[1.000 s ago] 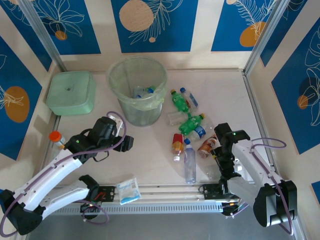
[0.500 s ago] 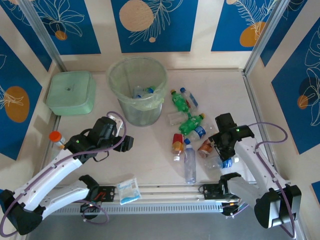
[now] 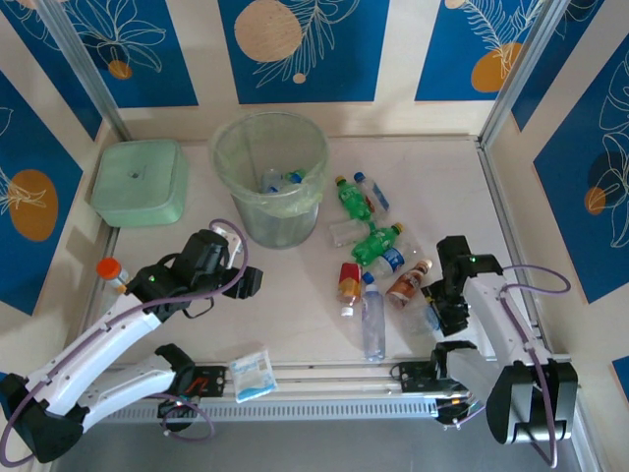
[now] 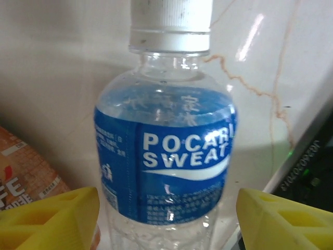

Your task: Put the plastic bottles in the bin

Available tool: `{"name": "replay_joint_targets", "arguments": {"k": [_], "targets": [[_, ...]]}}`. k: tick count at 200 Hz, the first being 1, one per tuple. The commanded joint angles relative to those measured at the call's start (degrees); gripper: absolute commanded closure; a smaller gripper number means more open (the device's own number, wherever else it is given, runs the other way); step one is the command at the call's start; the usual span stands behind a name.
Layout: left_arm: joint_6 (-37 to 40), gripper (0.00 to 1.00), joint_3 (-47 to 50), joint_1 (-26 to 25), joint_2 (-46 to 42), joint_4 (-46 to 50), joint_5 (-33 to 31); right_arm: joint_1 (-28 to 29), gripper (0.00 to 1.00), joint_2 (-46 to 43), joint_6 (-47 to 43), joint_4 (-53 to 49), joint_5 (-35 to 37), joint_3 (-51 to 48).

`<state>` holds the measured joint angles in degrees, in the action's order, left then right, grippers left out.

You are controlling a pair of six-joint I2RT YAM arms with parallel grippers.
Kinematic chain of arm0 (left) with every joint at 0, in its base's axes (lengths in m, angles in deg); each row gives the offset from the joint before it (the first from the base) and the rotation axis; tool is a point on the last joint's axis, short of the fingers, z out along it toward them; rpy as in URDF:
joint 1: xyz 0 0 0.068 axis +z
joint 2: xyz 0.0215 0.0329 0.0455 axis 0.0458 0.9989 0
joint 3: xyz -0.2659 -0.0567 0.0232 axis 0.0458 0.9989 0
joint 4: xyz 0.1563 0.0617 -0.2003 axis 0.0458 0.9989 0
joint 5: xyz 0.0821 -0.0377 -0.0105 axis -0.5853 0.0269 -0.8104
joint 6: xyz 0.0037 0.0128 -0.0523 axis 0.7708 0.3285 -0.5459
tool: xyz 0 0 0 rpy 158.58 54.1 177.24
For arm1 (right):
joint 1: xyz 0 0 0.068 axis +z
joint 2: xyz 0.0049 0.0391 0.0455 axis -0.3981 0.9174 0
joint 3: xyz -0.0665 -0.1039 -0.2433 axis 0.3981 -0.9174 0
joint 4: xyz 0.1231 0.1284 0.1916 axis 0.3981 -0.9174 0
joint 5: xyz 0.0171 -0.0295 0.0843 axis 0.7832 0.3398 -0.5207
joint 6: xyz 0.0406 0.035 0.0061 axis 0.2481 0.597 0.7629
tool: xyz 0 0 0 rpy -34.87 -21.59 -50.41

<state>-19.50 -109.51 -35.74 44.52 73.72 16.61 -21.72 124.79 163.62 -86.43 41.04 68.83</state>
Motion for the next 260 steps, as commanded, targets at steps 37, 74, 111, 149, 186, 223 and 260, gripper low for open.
{"name": "replay_joint_targets", "arguments": {"k": [37,74,111,149,186,223,260], "targets": [[0.60,0.19,-0.29,0.40,-0.81,-0.07,-0.30,-4.41,0.29,4.48,-4.91,8.10,-4.10,-2.57],[0.61,0.19,-0.37,0.45,-0.54,-0.02,-0.39,-6.84,0.28,6.99,-7.44,11.19,-4.30,-2.72],[0.42,0.19,-0.38,0.40,-0.61,0.19,-0.55,-8.83,0.27,11.13,-10.00,13.27,-5.91,-2.49],[0.35,0.20,-0.38,0.40,-0.70,0.31,-0.74,-10.35,0.34,10.99,-10.90,14.85,-6.81,-3.94],[0.22,0.20,-0.72,0.41,-0.74,0.50,-0.51,-10.26,0.37,8.71,-12.21,13.85,-6.87,-3.54],[-0.48,0.20,-1.17,0.40,-0.87,0.56,0.00,-9.35,0.39,2.91,-12.52,9.72,-5.52,-1.34],[-1.49,0.21,-1.08,0.40,-0.87,0.33,0.70,-6.46,0.40,-3.35,-13.27,6.01,-5.25,3.63]]}}
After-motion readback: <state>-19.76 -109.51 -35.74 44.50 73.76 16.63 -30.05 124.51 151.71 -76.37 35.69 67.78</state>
